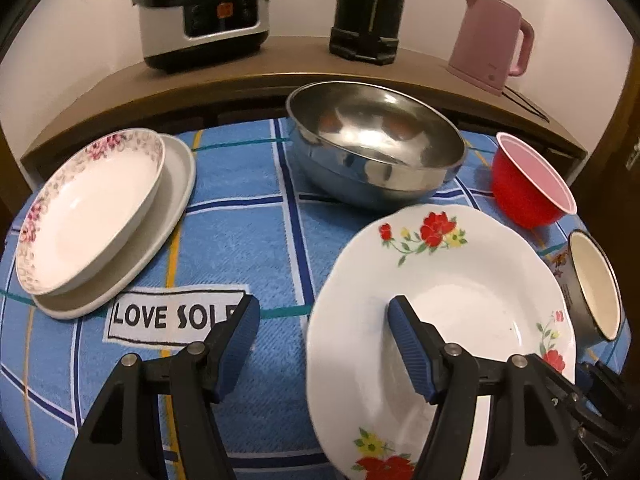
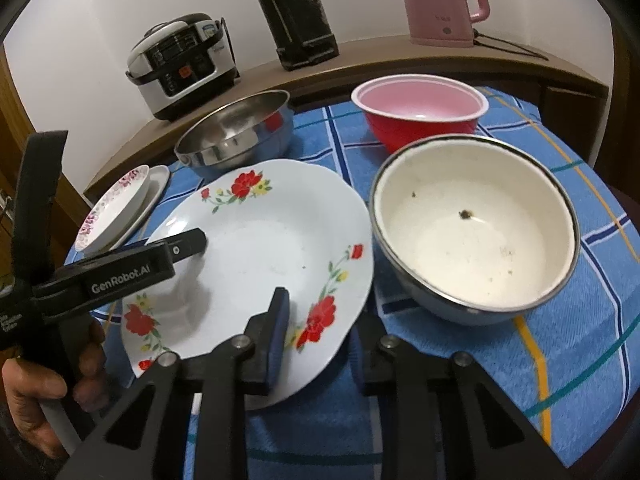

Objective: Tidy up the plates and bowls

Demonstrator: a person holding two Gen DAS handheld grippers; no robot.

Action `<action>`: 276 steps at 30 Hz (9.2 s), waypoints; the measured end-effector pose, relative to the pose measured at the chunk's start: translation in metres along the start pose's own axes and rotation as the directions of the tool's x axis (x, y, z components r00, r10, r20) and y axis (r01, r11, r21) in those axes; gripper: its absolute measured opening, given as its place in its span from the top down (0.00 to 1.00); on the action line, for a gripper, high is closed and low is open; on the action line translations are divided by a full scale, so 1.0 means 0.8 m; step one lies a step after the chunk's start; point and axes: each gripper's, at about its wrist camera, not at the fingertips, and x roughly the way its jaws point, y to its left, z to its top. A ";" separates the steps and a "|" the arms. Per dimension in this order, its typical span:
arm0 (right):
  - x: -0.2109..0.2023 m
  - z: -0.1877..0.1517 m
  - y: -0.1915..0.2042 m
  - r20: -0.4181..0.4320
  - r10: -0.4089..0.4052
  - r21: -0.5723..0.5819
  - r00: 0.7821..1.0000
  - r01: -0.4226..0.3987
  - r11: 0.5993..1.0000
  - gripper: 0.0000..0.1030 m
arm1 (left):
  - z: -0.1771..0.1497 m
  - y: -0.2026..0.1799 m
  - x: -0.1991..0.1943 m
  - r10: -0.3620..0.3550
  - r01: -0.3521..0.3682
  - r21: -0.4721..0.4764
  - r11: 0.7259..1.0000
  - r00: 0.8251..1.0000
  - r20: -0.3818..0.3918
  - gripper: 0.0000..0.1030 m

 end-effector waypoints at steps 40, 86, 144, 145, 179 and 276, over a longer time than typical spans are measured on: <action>-0.007 0.042 0.170 0.052 0.221 -0.258 0.974 -0.201 0.945 0.77 | -0.010 0.161 -0.115 0.125 -0.078 -0.256 0.964 0.977 0.175 0.61; 0.135 0.101 0.278 0.027 0.206 -0.341 0.978 -0.184 0.922 0.78 | 0.063 0.278 -0.025 0.276 -0.224 -0.296 0.928 0.950 0.145 0.61; 0.069 0.082 0.203 0.097 0.037 -0.262 0.995 -0.011 0.965 0.65 | 0.034 0.189 -0.063 0.375 -0.321 -0.268 0.908 0.909 0.183 0.58; 0.066 0.082 0.200 0.098 0.036 -0.260 0.995 -0.009 0.966 0.65 | 0.033 0.183 -0.063 0.371 -0.320 -0.261 0.911 0.911 0.181 0.58; -0.012 0.070 0.096 0.154 -0.022 -0.144 0.988 0.045 0.989 0.64 | 0.016 0.064 -0.089 0.265 -0.239 -0.145 0.960 0.944 0.198 0.58; -0.026 0.157 -0.171 0.073 -0.150 0.003 0.986 0.151 0.989 0.54 | 0.129 -0.218 0.030 0.066 -0.083 0.187 0.979 0.993 0.097 0.43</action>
